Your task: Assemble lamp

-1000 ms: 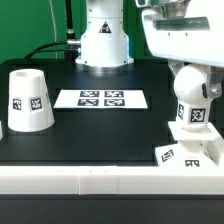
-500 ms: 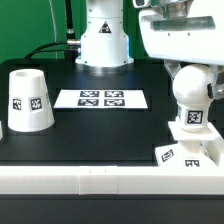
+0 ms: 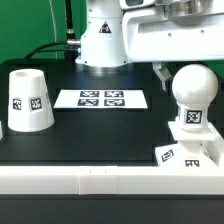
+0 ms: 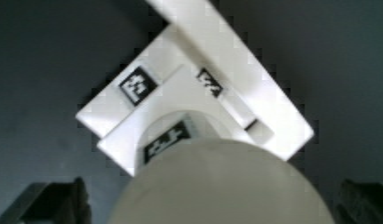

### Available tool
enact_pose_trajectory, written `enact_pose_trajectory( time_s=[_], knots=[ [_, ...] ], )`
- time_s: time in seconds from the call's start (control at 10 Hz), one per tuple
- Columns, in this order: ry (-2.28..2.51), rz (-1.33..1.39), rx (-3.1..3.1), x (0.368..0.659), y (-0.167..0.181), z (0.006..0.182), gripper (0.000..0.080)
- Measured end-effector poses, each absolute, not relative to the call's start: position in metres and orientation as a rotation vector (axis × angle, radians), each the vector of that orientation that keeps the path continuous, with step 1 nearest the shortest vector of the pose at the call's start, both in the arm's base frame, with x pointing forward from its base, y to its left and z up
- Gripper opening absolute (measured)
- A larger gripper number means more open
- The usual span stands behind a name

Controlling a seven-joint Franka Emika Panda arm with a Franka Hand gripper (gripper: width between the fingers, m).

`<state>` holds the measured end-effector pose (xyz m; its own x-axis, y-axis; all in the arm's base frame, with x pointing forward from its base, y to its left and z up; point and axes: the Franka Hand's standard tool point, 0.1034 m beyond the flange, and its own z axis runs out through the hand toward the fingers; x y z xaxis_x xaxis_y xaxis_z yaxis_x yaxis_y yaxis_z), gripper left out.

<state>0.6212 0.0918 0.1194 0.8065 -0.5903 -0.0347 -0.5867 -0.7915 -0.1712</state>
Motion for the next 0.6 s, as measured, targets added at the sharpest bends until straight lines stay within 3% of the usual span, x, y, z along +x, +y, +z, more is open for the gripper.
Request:
enact_pose_trajectory(
  time_s=[0.6],
  knots=[
    [0.002, -0.147, -3.028, 0.6307, 0.0909, 0.1277, 0.0699]
  ],
)
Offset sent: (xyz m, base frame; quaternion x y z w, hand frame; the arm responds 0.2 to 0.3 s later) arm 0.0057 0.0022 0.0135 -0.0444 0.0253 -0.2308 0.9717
